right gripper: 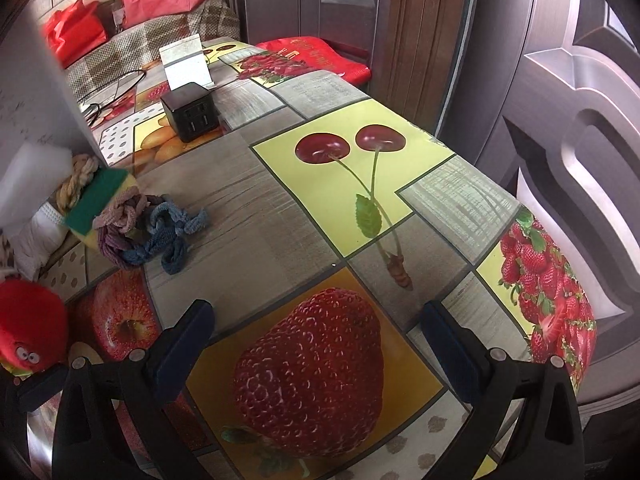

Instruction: Organize soft objects

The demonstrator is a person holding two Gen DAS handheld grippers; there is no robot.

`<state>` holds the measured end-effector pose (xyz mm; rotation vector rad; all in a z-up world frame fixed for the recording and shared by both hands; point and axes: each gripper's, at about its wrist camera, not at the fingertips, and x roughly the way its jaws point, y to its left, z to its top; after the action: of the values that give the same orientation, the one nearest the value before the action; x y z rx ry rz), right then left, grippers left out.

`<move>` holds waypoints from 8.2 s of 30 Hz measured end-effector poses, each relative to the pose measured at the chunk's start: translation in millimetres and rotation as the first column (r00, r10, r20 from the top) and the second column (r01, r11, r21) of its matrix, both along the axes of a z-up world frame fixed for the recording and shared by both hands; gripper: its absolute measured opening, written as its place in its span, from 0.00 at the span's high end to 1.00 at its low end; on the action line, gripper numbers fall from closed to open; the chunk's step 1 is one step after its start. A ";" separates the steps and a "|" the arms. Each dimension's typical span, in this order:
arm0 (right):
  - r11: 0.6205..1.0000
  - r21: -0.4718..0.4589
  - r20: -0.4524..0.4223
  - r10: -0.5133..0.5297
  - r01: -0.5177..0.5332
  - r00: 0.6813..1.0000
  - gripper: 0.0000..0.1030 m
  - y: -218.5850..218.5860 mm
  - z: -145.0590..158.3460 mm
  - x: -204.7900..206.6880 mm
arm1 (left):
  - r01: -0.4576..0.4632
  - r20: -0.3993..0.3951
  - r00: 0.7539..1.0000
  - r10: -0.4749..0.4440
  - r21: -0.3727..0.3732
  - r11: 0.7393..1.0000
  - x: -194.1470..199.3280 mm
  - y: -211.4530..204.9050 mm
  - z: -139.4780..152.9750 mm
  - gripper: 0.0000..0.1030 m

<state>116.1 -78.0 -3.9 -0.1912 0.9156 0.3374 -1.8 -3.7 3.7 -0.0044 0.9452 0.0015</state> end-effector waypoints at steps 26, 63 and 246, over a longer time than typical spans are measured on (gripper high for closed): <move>1.000 -0.025 0.009 0.006 -0.006 1.000 0.00 2.1 0.7 0.1 | 0.000 0.000 1.000 0.000 -0.001 1.000 1.7 4.6 -2.8 0.01; 0.880 0.475 -0.012 0.047 -0.035 0.999 0.00 -34.5 11.2 35.8 | 0.000 0.001 1.000 0.000 0.002 1.000 3.2 4.2 -3.6 0.01; 0.745 0.245 0.540 0.427 -0.620 0.725 0.00 165.9 57.6 -46.2 | -0.681 0.607 0.543 0.581 -0.087 0.727 -90.8 213.9 54.2 0.00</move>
<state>69.9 87.9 53.7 -0.1330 0.2793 0.9860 -92.6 210.2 57.9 -0.1957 0.2420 0.7340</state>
